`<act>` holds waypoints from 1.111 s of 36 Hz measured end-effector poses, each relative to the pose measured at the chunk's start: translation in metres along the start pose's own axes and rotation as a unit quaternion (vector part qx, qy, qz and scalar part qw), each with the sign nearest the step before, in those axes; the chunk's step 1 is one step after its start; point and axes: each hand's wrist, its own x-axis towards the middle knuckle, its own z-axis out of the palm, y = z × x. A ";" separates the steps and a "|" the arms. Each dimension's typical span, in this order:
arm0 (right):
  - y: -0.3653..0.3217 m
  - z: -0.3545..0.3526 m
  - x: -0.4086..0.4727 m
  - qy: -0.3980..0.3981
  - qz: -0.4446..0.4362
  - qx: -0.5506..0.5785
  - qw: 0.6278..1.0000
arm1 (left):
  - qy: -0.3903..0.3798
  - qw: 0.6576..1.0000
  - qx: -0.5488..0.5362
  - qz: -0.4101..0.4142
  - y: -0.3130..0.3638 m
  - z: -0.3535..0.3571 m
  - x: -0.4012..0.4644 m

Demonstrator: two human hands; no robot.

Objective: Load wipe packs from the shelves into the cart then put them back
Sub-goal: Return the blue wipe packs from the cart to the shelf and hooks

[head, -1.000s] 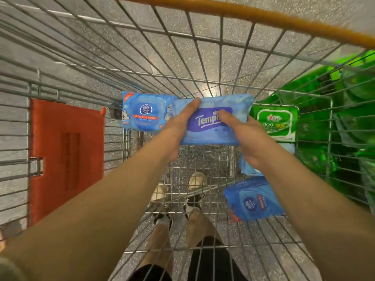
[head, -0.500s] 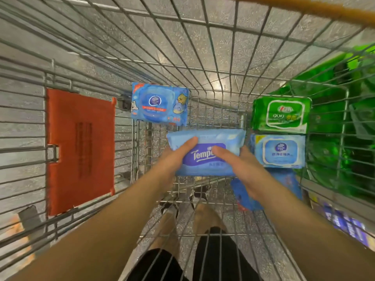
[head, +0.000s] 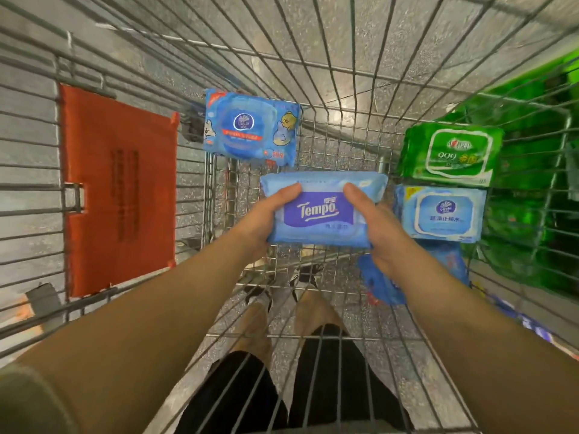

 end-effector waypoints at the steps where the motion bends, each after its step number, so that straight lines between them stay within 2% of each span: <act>1: -0.001 0.001 -0.001 0.001 -0.008 0.009 1.000 | 0.002 1.000 -0.001 0.000 0.001 0.001 -0.001; 11: -0.025 0.009 -0.036 0.005 -0.082 0.049 0.995 | -0.012 0.999 -0.002 0.040 0.034 0.017 -0.051; 21: -0.090 0.026 -0.138 -0.029 -0.198 0.096 0.975 | -0.021 0.984 0.024 0.176 0.089 0.036 -0.144; 26: -0.120 0.037 -0.198 -0.048 -0.260 0.097 0.959 | -0.053 0.971 0.015 0.231 0.117 0.049 -0.209; 34: -0.142 0.057 -0.285 -0.037 -0.343 0.112 0.932 | -0.097 0.951 0.050 0.289 0.148 0.054 -0.294; 40: -0.141 0.064 -0.349 0.022 -0.372 0.129 0.919 | -0.154 0.931 0.105 0.314 0.156 0.062 -0.345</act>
